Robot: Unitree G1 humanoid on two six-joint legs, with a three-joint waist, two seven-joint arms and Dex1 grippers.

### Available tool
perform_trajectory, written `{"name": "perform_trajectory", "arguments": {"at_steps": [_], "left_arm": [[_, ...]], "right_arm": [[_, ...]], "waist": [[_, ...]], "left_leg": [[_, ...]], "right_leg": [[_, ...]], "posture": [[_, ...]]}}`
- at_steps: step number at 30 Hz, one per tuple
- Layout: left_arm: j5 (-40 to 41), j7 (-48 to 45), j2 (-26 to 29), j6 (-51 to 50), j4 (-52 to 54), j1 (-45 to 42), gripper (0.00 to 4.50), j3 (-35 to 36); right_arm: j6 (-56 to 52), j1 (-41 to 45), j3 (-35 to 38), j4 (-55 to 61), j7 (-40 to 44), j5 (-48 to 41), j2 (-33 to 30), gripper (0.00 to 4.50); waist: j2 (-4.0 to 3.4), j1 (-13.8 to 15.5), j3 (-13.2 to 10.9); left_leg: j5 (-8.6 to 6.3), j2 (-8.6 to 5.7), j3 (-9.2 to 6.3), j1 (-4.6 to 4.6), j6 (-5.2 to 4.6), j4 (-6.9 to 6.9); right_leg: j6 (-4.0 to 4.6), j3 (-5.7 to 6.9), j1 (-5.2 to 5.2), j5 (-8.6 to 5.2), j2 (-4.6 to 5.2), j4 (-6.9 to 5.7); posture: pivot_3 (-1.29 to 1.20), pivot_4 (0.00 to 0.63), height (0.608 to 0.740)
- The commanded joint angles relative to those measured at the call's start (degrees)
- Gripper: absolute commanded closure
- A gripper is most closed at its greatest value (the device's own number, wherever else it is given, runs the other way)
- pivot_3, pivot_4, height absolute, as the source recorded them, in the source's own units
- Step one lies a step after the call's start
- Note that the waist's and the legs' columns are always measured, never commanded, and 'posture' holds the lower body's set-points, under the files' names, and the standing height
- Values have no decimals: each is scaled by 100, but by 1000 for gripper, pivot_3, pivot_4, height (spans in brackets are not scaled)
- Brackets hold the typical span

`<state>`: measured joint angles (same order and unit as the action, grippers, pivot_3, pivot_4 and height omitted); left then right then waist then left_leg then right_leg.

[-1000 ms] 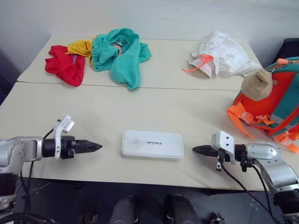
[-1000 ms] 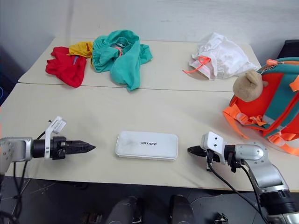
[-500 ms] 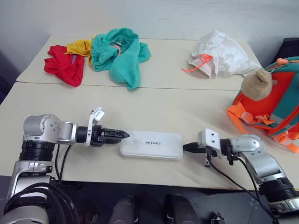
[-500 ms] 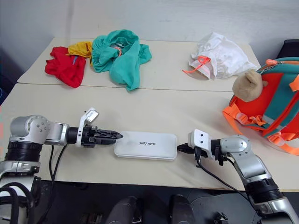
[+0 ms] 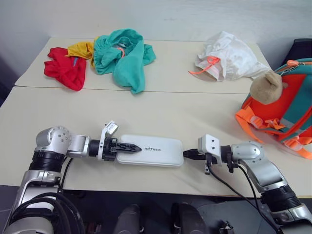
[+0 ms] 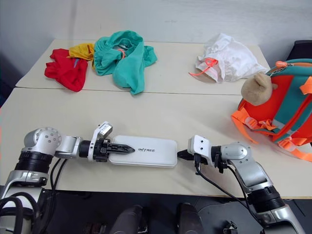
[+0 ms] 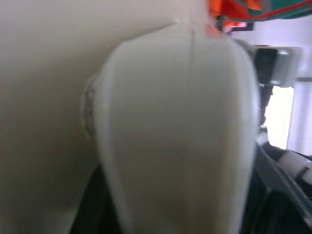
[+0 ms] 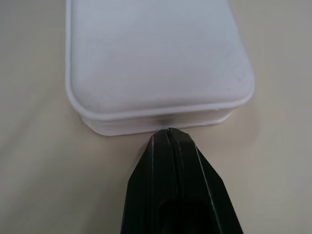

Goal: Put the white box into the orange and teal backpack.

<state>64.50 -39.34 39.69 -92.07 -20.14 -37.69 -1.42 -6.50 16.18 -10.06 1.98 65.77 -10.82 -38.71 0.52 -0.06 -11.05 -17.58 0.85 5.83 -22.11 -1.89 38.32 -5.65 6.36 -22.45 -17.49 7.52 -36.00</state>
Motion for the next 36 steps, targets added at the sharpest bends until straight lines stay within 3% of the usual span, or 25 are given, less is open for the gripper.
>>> {"name": "perform_trajectory", "arguments": {"at_steps": [1, 4, 8, 12, 15, 18, 24, 31, 35, 36], "left_arm": [[190, 111, 307, -43, 348, 232, 3267, 131], [547, -21, 508, -43, 831, 573, 3275, 581], [888, -531, 563, 568, 1702, 1366, 3275, 1798], [-135, -1738, 929, 2341, 2716, 2227, 3275, 1797], [-869, -2357, 1057, 3556, 2958, 2652, 3275, 1665], [-1734, -2802, 1029, 4889, 3031, 3030, 3275, 1492], [-1894, -3152, 880, 5504, 2856, 3093, 3275, 1556], [-1563, -2885, 571, 5436, 3085, 3156, 3275, 1865], [-1232, -2558, 274, 5350, 3320, 3266, 3275, 2198], [-1083, -2445, 192, 5273, 3368, 3296, 3275, 2300]], "right_arm": [[-326, -514, 726, 574, 388, -1012, -258, 4500], [-722, -1176, 1612, 977, 131, -1658, -355, 3916], [-636, -2348, 3029, 1401, -425, -1868, -297, 2553], [-557, -3515, 4517, 1488, -906, -2143, 56, 1141], [-93, -3804, 5268, 1003, -1176, -2053, 253, 112], [260, -3826, 5904, 333, -1533, -2027, 368, 48], [649, -3209, 6012, -561, -1668, -2021, 10, 48], [605, -1411, 4887, -1486, -1334, -1885, -532, 48], [772, -422, 4356, -2075, -1271, -1686, -569, 48], [789, -191, 4249, -2198, -1240, -1681, -539, 218]], "waist": [[1, 11, -1], [3, 1, -2], [3, 1, -2], [2, 21, -1], [0, 24, -1], [-2, 11, -2], [-8, -45, -5], [-18, -154, -7], [-18, -148, -8], [-18, -138, -8]], "left_leg": [[0, -1, -4, -2, 0, 0], [0, -1, -7, -4, 0, -4], [-2, 2, -6, -4, 3, -14], [-5, 3, -2, -1, 8, -18], [-26, -2, 5, 4, 40, -27], [-39, -1, 10, 7, 40, -31], [-28, 8, 20, 9, 16, -39], [-19, 9, 23, 16, 0, -38], [-13, 8, 26, 13, -7, -28], [-13, 8, 26, 12, -7, -26]], "right_leg": [[0, 2, 0, 0, 0, 2], [0, 2, 0, 0, 1, 5], [1, 1, -3, -1, 2, 9], [4, -1, -3, -2, 5, 36], [6, -8, -3, -1, 8, 41], [6, -12, -6, -1, 10, 44], [13, -22, -15, -4, 8, 39], [12, -20, -13, -5, 7, 25], [12, -20, -13, -5, 7, 20], [12, -19, -13, -5, 7, 20]], "posture": [[0, 150, 740], [0, 150, 740], [0, 150, 740], [0, 150, 740], [0, 150, 740], [0, 150, 740], [0, 150, 740], [0, 150, 740], [0, 150, 740], [0, 150, 740]]}}
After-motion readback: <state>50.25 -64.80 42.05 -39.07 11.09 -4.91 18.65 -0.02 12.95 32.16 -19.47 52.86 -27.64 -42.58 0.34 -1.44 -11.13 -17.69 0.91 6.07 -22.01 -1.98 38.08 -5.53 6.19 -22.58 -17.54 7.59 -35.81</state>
